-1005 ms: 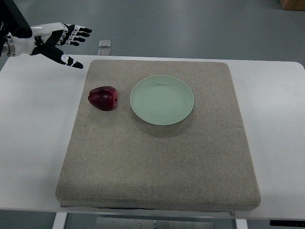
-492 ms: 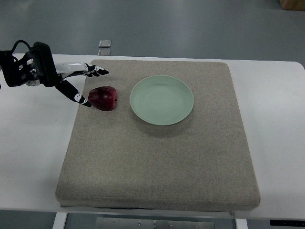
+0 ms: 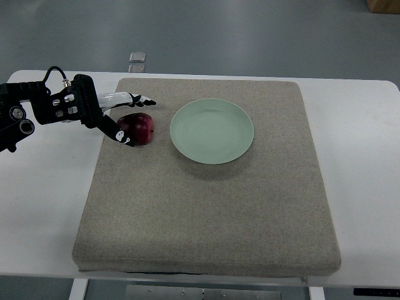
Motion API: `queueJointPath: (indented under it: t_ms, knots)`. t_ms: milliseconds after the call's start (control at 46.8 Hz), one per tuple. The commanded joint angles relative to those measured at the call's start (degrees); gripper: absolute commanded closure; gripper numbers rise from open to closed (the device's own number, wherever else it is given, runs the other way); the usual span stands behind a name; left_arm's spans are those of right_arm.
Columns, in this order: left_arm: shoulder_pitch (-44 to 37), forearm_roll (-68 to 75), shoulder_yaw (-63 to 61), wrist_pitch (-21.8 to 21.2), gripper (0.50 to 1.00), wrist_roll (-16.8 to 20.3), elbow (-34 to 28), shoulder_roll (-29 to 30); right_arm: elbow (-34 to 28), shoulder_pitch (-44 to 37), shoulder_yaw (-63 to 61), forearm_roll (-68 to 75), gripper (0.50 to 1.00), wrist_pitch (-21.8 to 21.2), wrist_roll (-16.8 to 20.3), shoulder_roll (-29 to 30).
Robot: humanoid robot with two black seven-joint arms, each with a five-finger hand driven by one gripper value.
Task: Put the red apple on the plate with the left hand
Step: 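Close the left hand's fingers around the red apple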
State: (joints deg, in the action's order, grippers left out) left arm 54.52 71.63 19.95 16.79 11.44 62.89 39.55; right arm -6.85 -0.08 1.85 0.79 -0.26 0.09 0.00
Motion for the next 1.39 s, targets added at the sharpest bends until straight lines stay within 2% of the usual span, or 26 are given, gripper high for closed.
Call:
queueJointPath:
  t_ms: [0,299,428,578,642,1091,1198,1241,1283,1326,1369]
  knots:
    - [0.06,0.0,0.0,0.18,0.506,-0.01,-0.05,0.0,0.0,-0.01,0.0,0.0,0.568,0.0,0.0,0.0]
    - [0.5,0.0,-1.84,0.7,0.519,0.08,0.57,0.0,0.0,-0.01,0.0,0.0,0.57,0.0,0.0,0.0]
    - [0.59,0.0,-1.93,0.7,0.544,0.25,0.65,0.0,0.0,-0.01,0.0,0.0,0.57,0.0,0.0,0.0]
    - [0.67,0.09,-2.02,0.79,0.651,0.25,0.66,0.0,0.0,-0.01,0.0,0.0,0.568,0.0,0.0,0.0]
    - [0.59,0.52,-2.02,0.79,0.669,0.34,0.57,0.0,0.0,-0.01,0.0,0.0,0.568,0.0,0.0,0.0]
    - [0.94,2.02,-2.11,0.53,0.66,0.34,-0.05,0.08,0.0,-0.01,0.0,0.0,0.568,0.0,0.0,0.0]
    - [0.94,2.02,-2.11,0.53,0.671,0.34,0.04,0.08,0.0,-0.01,0.0,0.0,0.568,0.0,0.0,0.0]
    - [0.94,2.11,-2.11,0.53,0.686,0.34,-0.05,0.08,0.0,-0.01,0.0,0.0,0.57,0.0,0.0,0.0]
    - [0.94,2.37,-2.11,0.53,0.724,0.34,0.04,0.08,0.0,-0.01,0.0,0.0,0.568,0.0,0.0,0.0]
    - [0.85,2.63,-2.11,0.53,0.735,0.34,0.04,0.17,0.0,-0.01,0.0,0.0,0.568,0.0,0.0,0.0]
    - [0.85,2.98,-2.11,0.62,0.778,0.34,0.13,0.08,0.0,-0.01,0.0,0.0,0.568,0.0,0.0,0.0]
